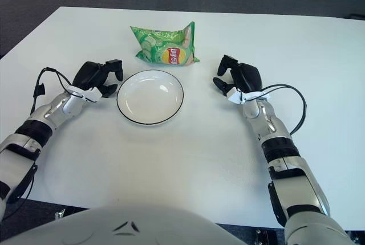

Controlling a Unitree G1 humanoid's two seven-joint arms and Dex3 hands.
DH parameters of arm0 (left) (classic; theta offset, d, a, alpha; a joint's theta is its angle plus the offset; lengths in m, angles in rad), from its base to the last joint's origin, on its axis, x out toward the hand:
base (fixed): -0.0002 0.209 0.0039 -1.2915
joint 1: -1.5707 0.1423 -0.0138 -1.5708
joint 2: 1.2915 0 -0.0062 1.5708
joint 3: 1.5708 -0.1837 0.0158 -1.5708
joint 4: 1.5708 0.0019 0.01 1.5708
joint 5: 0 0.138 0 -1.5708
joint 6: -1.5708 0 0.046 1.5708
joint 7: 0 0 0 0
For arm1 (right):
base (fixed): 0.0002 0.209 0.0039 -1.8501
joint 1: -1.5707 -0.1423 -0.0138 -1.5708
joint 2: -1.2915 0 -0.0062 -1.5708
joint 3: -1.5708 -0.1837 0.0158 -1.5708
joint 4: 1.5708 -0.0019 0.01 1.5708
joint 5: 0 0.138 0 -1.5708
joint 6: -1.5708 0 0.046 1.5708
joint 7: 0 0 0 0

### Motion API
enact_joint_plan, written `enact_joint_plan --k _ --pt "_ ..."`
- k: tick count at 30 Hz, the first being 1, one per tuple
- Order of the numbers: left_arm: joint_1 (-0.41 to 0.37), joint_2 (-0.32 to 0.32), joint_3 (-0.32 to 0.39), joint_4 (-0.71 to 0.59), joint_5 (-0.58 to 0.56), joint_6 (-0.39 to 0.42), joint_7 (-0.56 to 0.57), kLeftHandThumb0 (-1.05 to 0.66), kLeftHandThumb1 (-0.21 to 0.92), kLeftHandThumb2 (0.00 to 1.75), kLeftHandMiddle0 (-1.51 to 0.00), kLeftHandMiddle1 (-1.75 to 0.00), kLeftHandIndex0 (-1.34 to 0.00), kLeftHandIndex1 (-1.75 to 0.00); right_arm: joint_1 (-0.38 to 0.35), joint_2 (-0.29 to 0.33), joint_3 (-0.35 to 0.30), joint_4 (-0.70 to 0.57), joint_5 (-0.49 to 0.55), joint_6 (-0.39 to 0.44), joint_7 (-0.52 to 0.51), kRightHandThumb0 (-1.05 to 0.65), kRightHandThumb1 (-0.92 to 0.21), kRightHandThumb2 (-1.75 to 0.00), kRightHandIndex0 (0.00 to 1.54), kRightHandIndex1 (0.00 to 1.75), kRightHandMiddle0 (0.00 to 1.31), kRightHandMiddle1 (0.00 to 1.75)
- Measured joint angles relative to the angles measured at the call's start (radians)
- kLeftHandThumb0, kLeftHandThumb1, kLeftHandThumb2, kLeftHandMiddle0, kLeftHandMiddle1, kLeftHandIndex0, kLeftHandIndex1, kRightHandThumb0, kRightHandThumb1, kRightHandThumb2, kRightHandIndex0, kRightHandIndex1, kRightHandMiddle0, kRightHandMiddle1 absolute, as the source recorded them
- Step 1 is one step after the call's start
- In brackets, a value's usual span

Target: Put the snack into the plate.

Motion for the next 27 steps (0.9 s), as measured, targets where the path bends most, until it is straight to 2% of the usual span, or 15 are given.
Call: enact_joint_plan --k 2,8,18,27 --pt "0.012 -0.014 0.019 -0.002 -0.037 -0.012 -0.022 -0.5 0.26 1.39 -1.25 -1.75 -0.66 -1.75 -0.006 -0.003 0.0 0.0 -0.007 0.0 0.002 -0.42 -0.53 -1.04 0.76 1.74 0.44 1.75" --pt "0.044 -0.052 0.079 -0.019 -0.131 -0.032 -0.104 -0.5 0.28 1.36 -1.24 -1.75 -0.64 -1.75 -0.034 -0.024 0.0 0.001 -0.029 -0.001 0.01 -0.41 -0.58 -0.97 0.59 1.65 0.41 1.75" --pt "0.073 -0.093 0.156 -0.066 -0.189 -0.001 -0.2 -0.49 0.28 1.36 -1.22 -1.75 -0.64 -1.75 -0.083 -0.05 -0.002 -0.067 -0.048 0.02 0.071 -0.38 -0.69 -0.83 0.48 1.59 0.33 1.75" --pt "0.101 -0.139 0.238 -0.123 -0.298 0.05 -0.311 -0.51 0.23 1.42 -1.25 -1.75 -0.68 -1.75 -0.167 -0.093 0.015 -0.092 -0.144 0.024 0.086 -0.38 -0.74 -0.76 0.37 1.55 0.3 1.75"
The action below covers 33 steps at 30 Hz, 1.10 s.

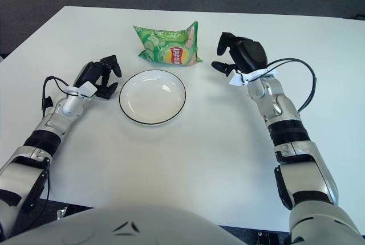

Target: Put the snack into the plate.

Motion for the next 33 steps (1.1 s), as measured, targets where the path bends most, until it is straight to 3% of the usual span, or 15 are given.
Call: enact_joint_plan --k 13,21,33 --pt "0.029 -0.035 0.04 -0.066 -0.007 0.061 -0.021 -0.53 0.2 1.46 -1.27 -1.75 -0.71 -1.75 -0.173 -0.028 0.06 0.027 -0.113 -0.063 -0.025 -0.38 -0.72 -0.79 0.36 1.54 0.31 1.75" --pt "0.043 -0.041 0.051 -0.086 -0.006 0.065 -0.029 -0.53 0.2 1.46 -1.27 -1.75 -0.71 -1.75 -0.225 -0.024 0.08 0.037 -0.135 -0.071 -0.014 -0.38 -0.7 -0.81 0.37 1.49 0.32 1.75" --pt "0.066 -0.043 0.056 -0.129 0.0 0.101 -0.037 -0.52 0.21 1.45 -1.27 -1.75 -0.7 -1.75 -0.319 0.008 0.119 0.053 -0.144 -0.082 0.006 -0.37 -0.79 -0.7 0.37 1.41 0.27 1.74"
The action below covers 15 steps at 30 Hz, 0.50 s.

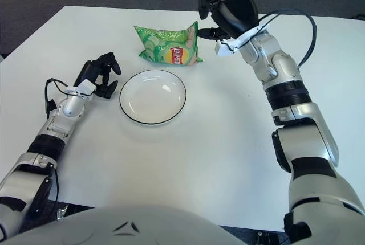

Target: Put the snack into the plate.

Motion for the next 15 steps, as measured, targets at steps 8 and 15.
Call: enact_joint_plan --k 8,15 --pt "0.024 -0.015 0.014 -0.046 -0.01 0.038 -0.018 -0.53 0.2 1.46 -1.27 -1.75 -0.71 -1.75 -0.036 0.016 0.046 0.042 -0.008 -0.034 0.015 -0.37 -0.83 -0.62 0.37 1.37 0.26 1.72" --pt "0.041 -0.041 0.042 -0.087 -0.064 0.076 -0.058 -0.53 0.19 1.47 -1.27 -1.75 -0.71 -1.75 -0.058 0.029 0.078 0.08 -0.022 -0.068 0.031 -0.6 -0.83 -0.61 0.34 1.32 0.11 1.62"
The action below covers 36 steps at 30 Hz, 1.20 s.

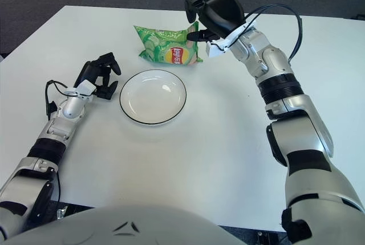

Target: Put the snack into the plate.

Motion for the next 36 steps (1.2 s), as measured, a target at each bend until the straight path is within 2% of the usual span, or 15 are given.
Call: enact_joint_plan --k 4,13,20,36 --pt "0.012 -0.025 0.027 -0.03 -0.099 0.054 -0.072 -0.53 0.2 1.45 -1.28 -1.75 -0.71 -1.75 -0.018 0.014 0.017 0.036 -0.01 -0.013 -0.001 -0.71 -0.85 -0.58 0.33 1.29 0.07 1.55" --pt "0.032 -0.05 0.08 -0.103 -0.267 0.184 -0.184 -0.51 0.24 1.4 -1.26 -1.75 -0.67 -1.75 -0.056 0.034 0.058 0.128 -0.029 -0.054 -0.041 -0.78 -0.91 -0.52 0.31 1.27 0.03 1.47" --pt "0.031 -0.068 0.123 -0.105 -0.378 0.228 -0.245 -0.48 0.3 1.34 -1.27 -1.75 -0.63 -1.75 -0.094 0.055 0.089 0.2 -0.056 -0.065 -0.078 -0.81 -0.92 -0.57 0.29 1.29 0.01 1.44" --pt "0.027 -0.11 0.186 -0.107 -0.506 0.282 -0.306 -0.48 0.32 1.32 -1.28 -1.75 -0.61 -1.75 -0.166 0.072 0.156 0.311 -0.084 -0.128 -0.128 -0.86 -0.92 -0.6 0.25 1.29 0.0 1.31"
